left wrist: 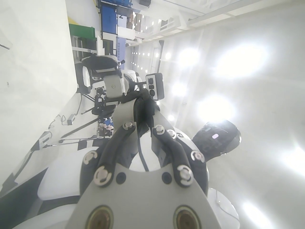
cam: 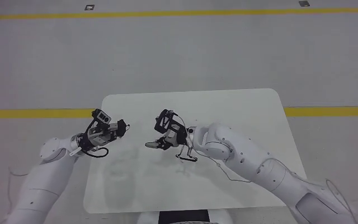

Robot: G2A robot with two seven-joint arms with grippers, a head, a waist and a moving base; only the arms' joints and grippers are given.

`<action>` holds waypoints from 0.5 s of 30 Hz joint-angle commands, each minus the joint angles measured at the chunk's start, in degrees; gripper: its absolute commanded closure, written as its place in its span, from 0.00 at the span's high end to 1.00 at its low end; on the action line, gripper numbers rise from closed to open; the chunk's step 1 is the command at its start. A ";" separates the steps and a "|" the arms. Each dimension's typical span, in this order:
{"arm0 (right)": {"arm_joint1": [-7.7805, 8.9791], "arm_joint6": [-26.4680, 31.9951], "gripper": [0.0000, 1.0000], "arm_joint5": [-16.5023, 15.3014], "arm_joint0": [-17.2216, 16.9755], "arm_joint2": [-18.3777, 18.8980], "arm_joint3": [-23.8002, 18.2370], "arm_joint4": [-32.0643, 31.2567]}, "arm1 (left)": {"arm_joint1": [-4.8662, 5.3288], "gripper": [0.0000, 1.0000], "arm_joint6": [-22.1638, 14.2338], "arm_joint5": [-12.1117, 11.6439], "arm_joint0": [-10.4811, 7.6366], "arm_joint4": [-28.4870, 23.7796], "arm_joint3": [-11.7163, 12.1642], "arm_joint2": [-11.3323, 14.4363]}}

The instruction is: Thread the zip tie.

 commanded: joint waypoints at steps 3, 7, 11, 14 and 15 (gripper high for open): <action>0.63 0.04 1.00 0.00 -0.52 0.54 -1.16 -0.71 | 0.02 0.00 -0.28 -0.12 0.08 0.40 -0.30 -0.16; 0.63 0.04 1.00 0.00 -0.52 0.54 -1.16 -0.71 | 0.02 0.00 -0.28 -0.12 0.08 0.40 -0.30 -0.16; 0.63 -0.29 1.00 0.19 -0.71 0.64 -1.11 -0.57 | 0.02 0.00 -0.28 -0.12 0.08 0.40 -0.30 -0.16; 0.98 -6.20 1.00 0.00 -3.62 2.98 -0.91 1.59 | -0.36 0.00 -0.04 2.29 0.57 -3.60 -1.55 0.55; 1.22 -8.26 1.00 0.00 -4.54 3.70 -1.27 2.21 | -0.50 0.00 -0.89 3.57 0.64 -6.01 -1.85 0.61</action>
